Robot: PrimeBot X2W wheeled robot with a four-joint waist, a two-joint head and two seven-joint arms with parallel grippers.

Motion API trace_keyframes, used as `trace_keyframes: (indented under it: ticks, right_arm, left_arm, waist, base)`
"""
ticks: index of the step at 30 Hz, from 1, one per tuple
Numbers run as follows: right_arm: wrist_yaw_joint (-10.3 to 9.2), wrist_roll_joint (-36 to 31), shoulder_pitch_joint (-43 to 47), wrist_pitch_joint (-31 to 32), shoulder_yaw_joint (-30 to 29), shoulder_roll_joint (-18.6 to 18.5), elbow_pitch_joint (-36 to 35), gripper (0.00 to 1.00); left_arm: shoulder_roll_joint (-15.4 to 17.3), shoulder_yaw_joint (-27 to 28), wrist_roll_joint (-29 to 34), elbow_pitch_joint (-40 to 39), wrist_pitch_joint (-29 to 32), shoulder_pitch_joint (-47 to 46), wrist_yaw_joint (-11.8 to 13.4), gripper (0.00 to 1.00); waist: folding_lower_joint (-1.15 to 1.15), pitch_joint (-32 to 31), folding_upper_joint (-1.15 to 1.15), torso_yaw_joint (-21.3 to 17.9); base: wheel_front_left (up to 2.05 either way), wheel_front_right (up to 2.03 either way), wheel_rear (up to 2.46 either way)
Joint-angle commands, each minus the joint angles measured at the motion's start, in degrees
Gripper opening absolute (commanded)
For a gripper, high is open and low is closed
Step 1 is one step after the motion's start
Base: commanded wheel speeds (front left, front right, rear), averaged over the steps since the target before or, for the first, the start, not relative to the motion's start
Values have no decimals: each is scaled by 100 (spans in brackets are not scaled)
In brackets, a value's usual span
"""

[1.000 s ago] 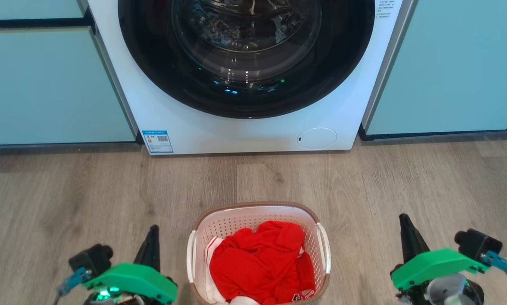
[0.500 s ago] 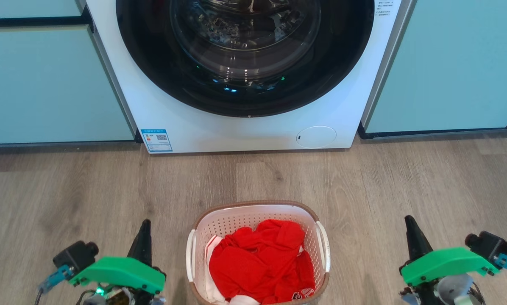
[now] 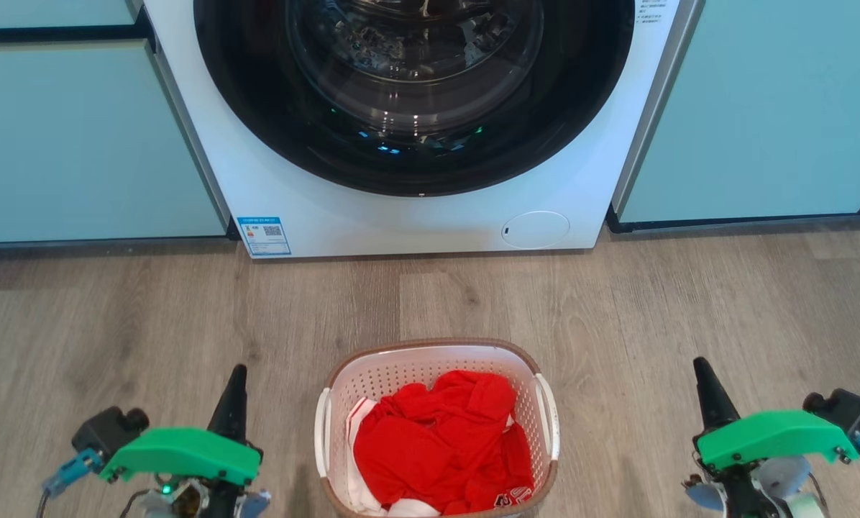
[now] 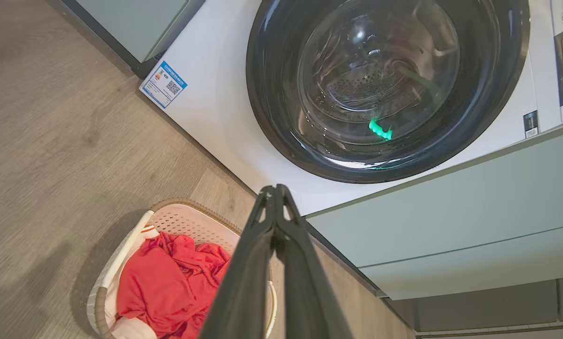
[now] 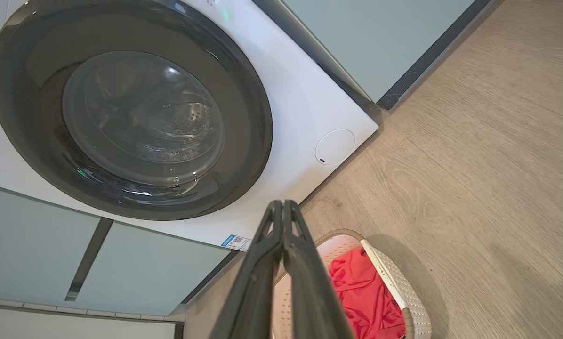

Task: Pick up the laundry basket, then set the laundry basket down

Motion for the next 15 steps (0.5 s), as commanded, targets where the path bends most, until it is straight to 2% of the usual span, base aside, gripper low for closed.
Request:
trace_keyframes:
  ticks: [1, 15]
  right_arm:
    - [24, 149, -308, 56, 4, -119, -188, 0]
    - [28, 1025, -383, 284, -147, -124, -185, 0]
  left_arm:
    - [84, 212, -142, -174, 25, -326, -45, 0]
    - [86, 480, -1010, -166, 257, -427, -180, 0]
  waist:
    - [0, 3, 0, -1]
    - [0, 36, 0, -16]
  base:
    - [0, 0, 0]
    - [0, 0, 0]
